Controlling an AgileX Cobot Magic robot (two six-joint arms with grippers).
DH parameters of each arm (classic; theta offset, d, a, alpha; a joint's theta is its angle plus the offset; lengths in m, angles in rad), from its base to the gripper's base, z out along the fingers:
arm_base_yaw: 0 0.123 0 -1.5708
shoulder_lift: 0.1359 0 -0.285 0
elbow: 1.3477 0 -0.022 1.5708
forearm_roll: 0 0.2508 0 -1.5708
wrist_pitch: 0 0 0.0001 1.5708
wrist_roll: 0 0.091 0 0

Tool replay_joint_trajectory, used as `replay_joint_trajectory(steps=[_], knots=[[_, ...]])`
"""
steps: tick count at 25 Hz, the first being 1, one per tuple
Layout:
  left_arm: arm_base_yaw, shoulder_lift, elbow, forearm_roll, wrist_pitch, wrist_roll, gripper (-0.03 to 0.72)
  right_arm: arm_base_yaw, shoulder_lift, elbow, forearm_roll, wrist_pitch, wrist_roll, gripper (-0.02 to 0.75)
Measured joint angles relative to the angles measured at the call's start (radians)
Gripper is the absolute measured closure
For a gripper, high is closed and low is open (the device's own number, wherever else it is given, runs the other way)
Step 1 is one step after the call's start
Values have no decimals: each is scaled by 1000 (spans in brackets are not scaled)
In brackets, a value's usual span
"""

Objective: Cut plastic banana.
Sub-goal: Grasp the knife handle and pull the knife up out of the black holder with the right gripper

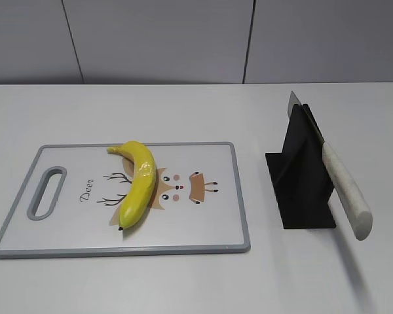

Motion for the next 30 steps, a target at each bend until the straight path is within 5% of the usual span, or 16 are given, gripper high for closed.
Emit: replay_joint_trajectory(steps=[30], knots=[[0,0,0,0,0,0,151,0,0,0,0,0,0,146]])
